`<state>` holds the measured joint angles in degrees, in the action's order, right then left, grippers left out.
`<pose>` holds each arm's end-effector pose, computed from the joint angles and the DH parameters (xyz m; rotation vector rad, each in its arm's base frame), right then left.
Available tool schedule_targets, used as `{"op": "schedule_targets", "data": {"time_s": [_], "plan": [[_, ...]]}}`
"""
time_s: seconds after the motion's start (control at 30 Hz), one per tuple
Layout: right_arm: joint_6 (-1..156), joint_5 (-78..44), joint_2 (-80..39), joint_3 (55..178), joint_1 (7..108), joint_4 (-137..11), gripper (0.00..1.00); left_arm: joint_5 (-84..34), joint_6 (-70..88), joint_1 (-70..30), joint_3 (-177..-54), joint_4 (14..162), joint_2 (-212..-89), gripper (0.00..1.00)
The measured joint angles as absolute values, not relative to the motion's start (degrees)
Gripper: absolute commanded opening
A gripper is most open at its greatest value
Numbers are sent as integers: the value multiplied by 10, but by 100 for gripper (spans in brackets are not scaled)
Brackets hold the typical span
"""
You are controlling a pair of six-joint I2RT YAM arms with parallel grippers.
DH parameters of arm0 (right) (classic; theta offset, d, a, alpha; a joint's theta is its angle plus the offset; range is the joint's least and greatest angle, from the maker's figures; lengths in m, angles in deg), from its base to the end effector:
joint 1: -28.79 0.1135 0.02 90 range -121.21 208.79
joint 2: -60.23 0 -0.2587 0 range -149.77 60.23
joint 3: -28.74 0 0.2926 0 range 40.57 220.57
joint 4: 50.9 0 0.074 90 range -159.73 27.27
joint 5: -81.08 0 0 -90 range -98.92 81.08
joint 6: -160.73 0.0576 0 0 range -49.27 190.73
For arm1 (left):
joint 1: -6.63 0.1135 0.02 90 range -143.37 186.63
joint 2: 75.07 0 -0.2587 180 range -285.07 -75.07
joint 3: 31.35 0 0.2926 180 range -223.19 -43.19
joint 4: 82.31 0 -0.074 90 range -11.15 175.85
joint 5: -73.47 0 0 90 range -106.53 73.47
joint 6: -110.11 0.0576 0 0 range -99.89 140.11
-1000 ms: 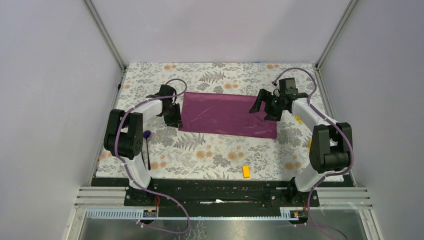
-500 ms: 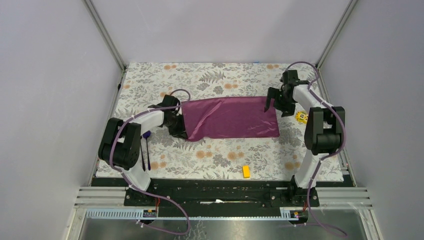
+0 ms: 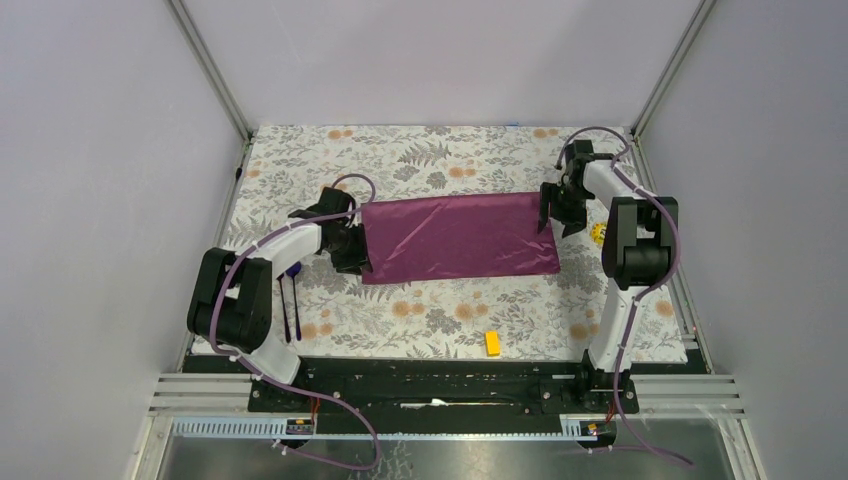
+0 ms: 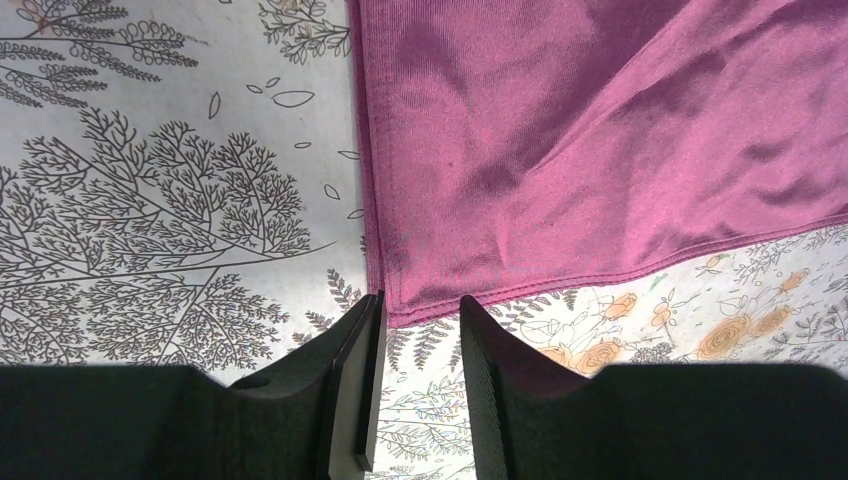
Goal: Fold the napkin into a case and place the utensils inside
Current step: Smooth out the rectangle-folded napkin at the center of the board.
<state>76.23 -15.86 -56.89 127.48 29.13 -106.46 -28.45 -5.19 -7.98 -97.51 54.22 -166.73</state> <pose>0.4518 0.0096 0.1254 0.1044 2.8599 0.1939 0.3244 -0.0969 0.1244 -0.2092 2.8248 -0.4573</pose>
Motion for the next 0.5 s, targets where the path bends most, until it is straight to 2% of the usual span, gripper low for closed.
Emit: {"op": "schedule_targets", "data": {"time_s": [0.1,0.27,0.5], "plan": [[760,-158,-578,1294,292,-1069,65,-283,-53,-80,-974,543,-1667,40],[761,-158,-591,1315,295,-1084,54,-276,-52,-80,-967,543,-1664,40],[768,-140,-627,1354,309,-1100,60,-265,-52,-80,-964,543,-1631,41]]}}
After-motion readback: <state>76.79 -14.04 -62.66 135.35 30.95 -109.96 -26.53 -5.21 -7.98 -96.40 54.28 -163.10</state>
